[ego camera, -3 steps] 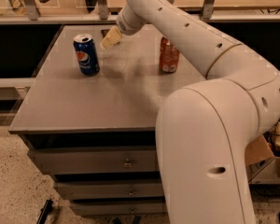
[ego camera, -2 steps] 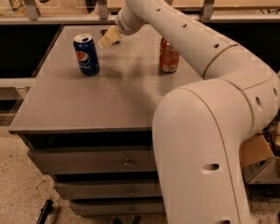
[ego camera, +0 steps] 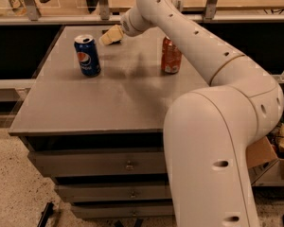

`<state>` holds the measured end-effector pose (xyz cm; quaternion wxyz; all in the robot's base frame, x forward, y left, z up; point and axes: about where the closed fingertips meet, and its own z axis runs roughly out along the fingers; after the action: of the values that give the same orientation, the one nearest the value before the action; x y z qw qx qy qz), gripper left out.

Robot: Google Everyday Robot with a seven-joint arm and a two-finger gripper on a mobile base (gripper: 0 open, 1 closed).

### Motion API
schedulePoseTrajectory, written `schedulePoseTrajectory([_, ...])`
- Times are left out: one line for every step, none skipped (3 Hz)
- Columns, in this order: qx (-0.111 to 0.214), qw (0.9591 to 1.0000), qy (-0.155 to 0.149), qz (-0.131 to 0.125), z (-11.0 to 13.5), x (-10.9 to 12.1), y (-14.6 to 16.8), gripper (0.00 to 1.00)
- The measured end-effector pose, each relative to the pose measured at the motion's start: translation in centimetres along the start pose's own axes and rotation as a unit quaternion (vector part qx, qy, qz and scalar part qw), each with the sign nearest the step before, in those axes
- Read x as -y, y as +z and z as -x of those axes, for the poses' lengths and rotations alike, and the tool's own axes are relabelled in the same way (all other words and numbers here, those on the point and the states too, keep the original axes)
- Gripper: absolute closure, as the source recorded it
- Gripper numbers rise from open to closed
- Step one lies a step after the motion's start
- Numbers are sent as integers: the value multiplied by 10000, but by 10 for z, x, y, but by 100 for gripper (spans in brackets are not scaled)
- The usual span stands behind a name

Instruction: Move rxbar chocolate near pepsi can

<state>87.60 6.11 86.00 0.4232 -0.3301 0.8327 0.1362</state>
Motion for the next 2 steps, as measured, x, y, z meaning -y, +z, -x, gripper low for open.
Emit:
schedulePoseTrajectory([220,9993,40,286,3,0,5,0])
schedulePoseTrajectory([379,9976,-134,564,6,-2,9,0])
